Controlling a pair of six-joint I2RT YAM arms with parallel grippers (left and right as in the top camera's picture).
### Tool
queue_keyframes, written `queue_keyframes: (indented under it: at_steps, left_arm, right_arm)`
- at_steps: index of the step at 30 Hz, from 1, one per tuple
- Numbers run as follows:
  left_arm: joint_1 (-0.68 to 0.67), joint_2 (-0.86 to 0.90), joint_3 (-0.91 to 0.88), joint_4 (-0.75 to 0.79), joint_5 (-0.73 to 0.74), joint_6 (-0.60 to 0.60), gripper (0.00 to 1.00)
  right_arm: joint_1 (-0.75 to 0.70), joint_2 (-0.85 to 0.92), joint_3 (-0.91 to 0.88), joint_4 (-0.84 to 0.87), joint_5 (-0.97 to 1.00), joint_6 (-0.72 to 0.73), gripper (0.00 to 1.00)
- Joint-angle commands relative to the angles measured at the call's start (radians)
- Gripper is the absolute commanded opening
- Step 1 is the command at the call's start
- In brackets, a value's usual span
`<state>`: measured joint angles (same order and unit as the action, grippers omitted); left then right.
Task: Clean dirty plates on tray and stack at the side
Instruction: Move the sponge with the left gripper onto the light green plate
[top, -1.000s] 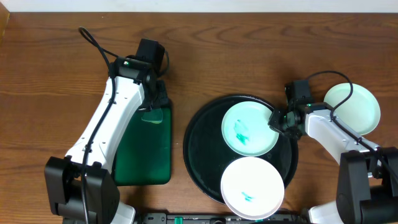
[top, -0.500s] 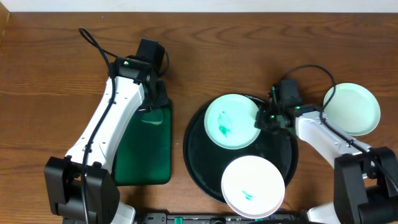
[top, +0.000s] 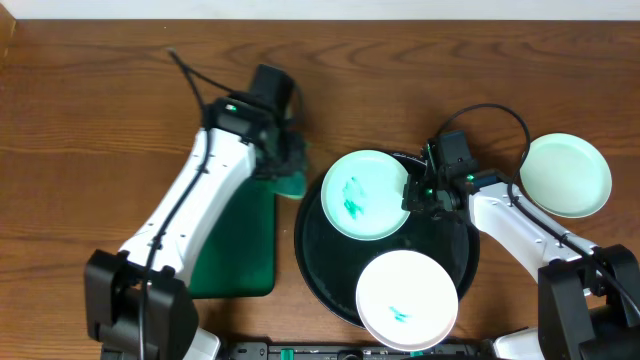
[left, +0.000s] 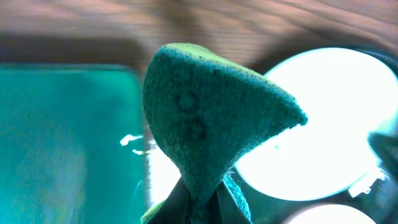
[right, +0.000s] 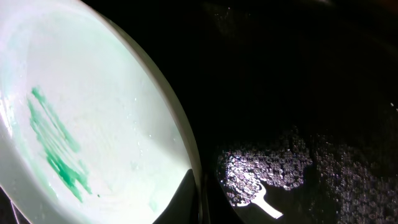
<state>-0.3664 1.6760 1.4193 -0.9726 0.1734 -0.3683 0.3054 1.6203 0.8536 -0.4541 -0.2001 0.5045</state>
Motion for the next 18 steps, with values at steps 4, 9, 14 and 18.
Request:
queue_keyframes:
  at_steps: [4,9,14,18]
  left_arm:
    - [-0.146,0.103,-0.005,0.120,0.180,-0.080,0.07]
    - [-0.231,0.203,-0.005,0.237,0.315,-0.144,0.07]
    - [-0.283,0.259,-0.005,0.288,0.321,-0.169,0.07]
    - [-0.303,0.265,-0.005,0.310,0.316,-0.169,0.07]
  right_arm:
    - [0.010,-0.010,0.002,0.001,0.017,0.023,0.02]
    - [0.010,-0.009,0.001,-0.022,0.073,0.080,0.01]
    - [0.009,0.011,0.001,-0.057,0.084,0.148,0.01]
    - [0.010,0.036,0.001,-0.065,0.076,0.181,0.01]
